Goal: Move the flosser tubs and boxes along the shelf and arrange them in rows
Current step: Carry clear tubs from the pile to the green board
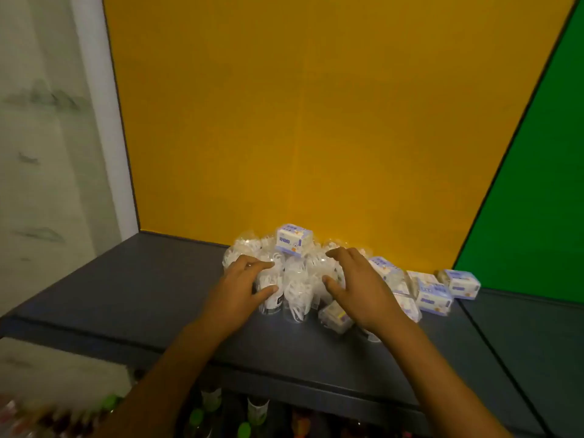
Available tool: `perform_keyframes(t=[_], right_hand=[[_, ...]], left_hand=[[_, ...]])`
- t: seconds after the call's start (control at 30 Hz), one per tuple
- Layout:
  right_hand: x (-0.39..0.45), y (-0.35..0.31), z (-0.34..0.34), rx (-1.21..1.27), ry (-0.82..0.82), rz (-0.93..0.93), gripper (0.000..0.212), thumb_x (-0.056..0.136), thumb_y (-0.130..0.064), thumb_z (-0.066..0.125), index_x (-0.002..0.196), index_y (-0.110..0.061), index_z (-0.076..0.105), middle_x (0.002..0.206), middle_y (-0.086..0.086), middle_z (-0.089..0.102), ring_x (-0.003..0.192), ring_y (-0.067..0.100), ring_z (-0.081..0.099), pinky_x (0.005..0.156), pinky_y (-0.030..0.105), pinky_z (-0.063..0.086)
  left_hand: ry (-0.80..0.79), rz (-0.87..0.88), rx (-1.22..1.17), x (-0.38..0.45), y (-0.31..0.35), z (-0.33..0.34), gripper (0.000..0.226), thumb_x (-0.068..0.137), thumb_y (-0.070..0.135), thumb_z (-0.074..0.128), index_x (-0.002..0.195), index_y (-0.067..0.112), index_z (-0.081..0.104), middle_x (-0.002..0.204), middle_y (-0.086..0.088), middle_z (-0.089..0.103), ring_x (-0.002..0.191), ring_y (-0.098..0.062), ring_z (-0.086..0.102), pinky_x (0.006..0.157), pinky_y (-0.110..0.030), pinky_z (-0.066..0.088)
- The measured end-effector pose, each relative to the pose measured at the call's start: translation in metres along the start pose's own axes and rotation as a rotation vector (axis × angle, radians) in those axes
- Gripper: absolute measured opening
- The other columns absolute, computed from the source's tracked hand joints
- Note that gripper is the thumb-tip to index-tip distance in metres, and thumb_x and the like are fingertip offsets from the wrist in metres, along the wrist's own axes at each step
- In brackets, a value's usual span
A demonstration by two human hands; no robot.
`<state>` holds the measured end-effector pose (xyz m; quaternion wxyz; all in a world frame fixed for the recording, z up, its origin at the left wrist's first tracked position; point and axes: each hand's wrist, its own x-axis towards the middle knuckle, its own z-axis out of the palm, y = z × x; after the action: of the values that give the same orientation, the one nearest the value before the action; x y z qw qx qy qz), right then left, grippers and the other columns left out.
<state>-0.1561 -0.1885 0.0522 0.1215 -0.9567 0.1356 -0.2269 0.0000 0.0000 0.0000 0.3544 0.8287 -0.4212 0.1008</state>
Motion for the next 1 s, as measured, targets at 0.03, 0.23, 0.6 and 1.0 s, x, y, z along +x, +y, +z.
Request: perform_keyframes(t=[0.03,0.23,0.6,1.0], right_hand=[[0.003,0.001,0.003,0.01,0.005,0.003,0.045,0.096,-0.04,0.053,0.137,-0.027,0.041,0.14,-0.003,0.044,0.123,0.018,0.05,0.092,0.034,0.048],[0.015,0.009,0.017,0.04,-0.018,-0.011,0.041,0.094,-0.04,0.055,0.132,-0.03,0.043,0.136,-0.004,0.048,0.119,0.015,0.052,0.091,0.032,0.05],[0.023,0.002,0.025,0.06,-0.086,-0.02,0.032,0.095,-0.039,0.055,0.125,-0.03,0.047,0.122,-0.005,0.056,0.104,0.012,0.055,0.085,0.029,0.051],[0.023,-0.03,0.041,-0.231,-0.107,0.004,0.059,0.093,-0.064,0.041,0.135,-0.024,0.051,0.135,0.0,0.049,0.125,0.02,0.039,0.103,0.036,0.038]], left_hand=[[0.011,-0.008,-0.005,0.0,-0.001,0.004,0.047,0.085,0.041,0.067,0.129,0.03,0.055,0.128,0.003,0.049,0.119,-0.015,0.046,0.1,-0.03,0.041],[0.04,-0.085,-0.05,-0.001,0.001,0.017,0.051,0.075,0.039,0.078,0.118,0.027,0.054,0.122,0.0,0.052,0.099,-0.017,0.055,0.081,-0.028,0.045],[0.051,-0.157,-0.348,-0.007,-0.011,0.004,0.041,0.076,0.024,0.078,0.107,0.04,0.056,0.11,0.001,0.063,0.086,-0.015,0.067,0.073,-0.042,0.058],[0.15,-0.213,-0.807,-0.035,-0.013,-0.043,0.034,0.077,0.007,0.061,0.11,0.014,0.059,0.109,0.001,0.068,0.095,-0.014,0.069,0.071,-0.024,0.057]])
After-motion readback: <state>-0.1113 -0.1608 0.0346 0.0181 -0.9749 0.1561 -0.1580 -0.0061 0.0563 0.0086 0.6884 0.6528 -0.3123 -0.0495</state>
